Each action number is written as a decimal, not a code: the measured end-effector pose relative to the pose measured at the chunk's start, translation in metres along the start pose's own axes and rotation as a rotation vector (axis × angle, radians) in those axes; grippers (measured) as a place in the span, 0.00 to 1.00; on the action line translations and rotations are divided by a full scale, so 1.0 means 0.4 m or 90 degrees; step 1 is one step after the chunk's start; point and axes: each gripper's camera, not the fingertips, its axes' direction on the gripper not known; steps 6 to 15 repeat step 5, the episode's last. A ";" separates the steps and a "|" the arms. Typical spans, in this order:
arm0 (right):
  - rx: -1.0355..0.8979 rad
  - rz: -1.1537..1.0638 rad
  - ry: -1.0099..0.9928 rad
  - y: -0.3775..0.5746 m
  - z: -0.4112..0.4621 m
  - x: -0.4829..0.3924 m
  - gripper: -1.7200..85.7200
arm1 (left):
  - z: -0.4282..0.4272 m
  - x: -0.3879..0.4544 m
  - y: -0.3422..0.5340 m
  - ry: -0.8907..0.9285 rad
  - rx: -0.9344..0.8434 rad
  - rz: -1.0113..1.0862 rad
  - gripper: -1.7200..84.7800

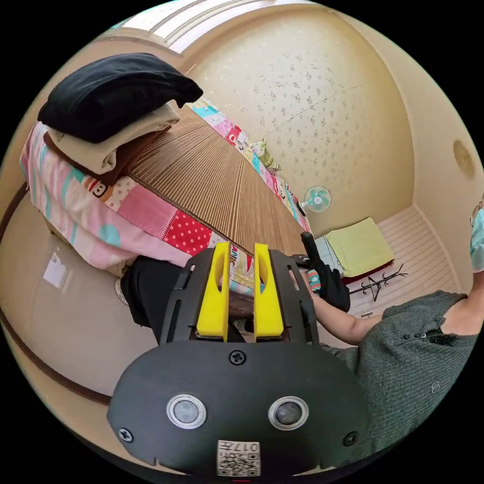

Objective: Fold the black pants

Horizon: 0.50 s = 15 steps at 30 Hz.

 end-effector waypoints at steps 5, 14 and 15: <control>0.269 0.156 0.404 0.341 -0.342 -0.099 0.03 | 0.248 0.081 0.023 0.115 -0.064 0.110 0.02; 0.269 0.156 0.404 0.341 -0.342 -0.099 0.03 | 0.248 0.081 0.023 0.115 -0.064 0.110 0.02; 0.269 0.156 0.404 0.341 -0.342 -0.099 0.03 | 0.248 0.081 0.023 0.115 -0.064 0.110 0.02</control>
